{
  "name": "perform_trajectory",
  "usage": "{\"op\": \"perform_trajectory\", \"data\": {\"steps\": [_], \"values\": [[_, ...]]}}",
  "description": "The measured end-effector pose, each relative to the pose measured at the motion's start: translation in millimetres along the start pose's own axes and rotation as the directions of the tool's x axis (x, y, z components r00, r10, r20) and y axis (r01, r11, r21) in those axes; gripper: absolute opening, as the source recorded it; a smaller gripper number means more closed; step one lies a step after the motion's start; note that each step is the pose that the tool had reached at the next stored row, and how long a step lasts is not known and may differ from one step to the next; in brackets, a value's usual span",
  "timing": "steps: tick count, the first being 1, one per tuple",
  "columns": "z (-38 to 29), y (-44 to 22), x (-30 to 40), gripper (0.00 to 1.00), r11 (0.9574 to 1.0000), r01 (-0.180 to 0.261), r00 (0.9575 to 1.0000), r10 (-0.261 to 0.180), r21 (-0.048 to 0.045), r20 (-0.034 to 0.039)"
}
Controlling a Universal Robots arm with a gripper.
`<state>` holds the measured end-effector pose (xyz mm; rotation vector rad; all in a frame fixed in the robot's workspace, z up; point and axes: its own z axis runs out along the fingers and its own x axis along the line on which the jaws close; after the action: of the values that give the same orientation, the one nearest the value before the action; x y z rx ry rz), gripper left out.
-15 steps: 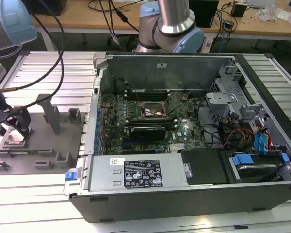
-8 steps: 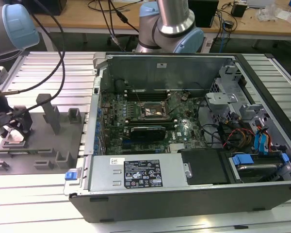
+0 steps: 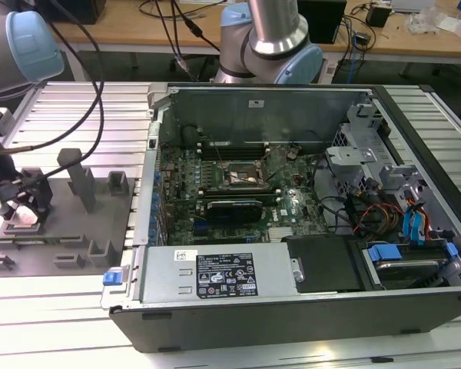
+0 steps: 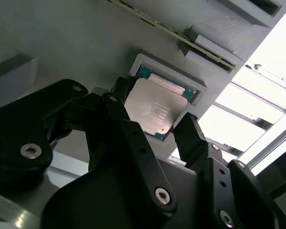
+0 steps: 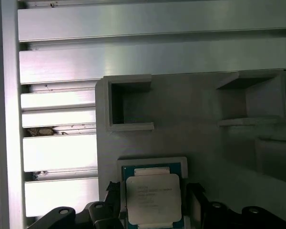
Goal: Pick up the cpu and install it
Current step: 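Pick up the cpu and move it towards the insertion slot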
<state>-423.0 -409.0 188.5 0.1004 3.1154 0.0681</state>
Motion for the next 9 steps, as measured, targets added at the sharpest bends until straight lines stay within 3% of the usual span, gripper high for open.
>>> {"op": "perform_trajectory", "data": {"steps": [9], "values": [[0.4,0.1,0.1,0.66,1.0,0.0,1.0,0.0,0.0012,-0.0011]]}}
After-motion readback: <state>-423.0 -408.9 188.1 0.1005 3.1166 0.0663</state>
